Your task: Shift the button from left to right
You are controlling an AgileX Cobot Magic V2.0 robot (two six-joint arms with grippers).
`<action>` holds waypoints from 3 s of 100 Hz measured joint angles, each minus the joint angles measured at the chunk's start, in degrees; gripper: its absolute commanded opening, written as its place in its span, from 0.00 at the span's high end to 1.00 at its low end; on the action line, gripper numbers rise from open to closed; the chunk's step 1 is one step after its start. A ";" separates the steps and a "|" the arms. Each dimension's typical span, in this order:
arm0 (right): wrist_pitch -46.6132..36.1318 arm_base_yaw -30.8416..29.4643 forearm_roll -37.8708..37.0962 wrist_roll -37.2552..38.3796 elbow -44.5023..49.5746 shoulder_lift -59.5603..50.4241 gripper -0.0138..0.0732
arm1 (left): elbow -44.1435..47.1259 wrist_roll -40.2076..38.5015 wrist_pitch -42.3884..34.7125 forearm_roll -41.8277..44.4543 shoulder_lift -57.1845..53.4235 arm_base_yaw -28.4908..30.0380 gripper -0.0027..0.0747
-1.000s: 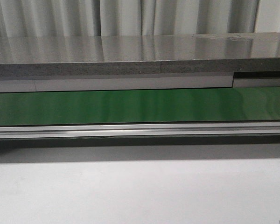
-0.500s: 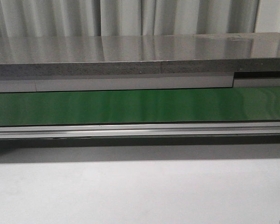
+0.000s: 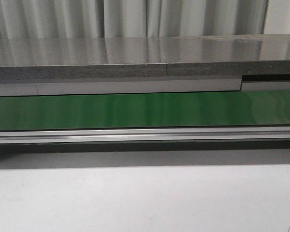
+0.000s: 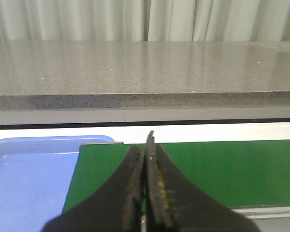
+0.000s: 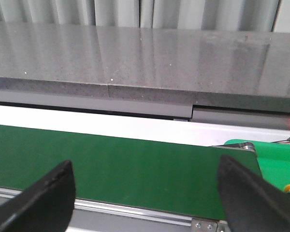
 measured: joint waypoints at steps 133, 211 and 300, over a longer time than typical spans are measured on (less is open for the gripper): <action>1.15 0.00 0.00 0.00 3.57 -8.00 0.92 | 0.00 0.00 0.00 -0.10 0.00 0.00 0.99; -2.34 0.00 -8.03 6.66 11.93 -14.10 0.92 | 0.00 0.00 0.00 -0.10 0.00 0.00 0.99; -5.97 -3.09 -9.27 7.60 22.97 -17.88 0.92 | 0.00 0.00 0.00 -0.12 0.00 0.00 0.99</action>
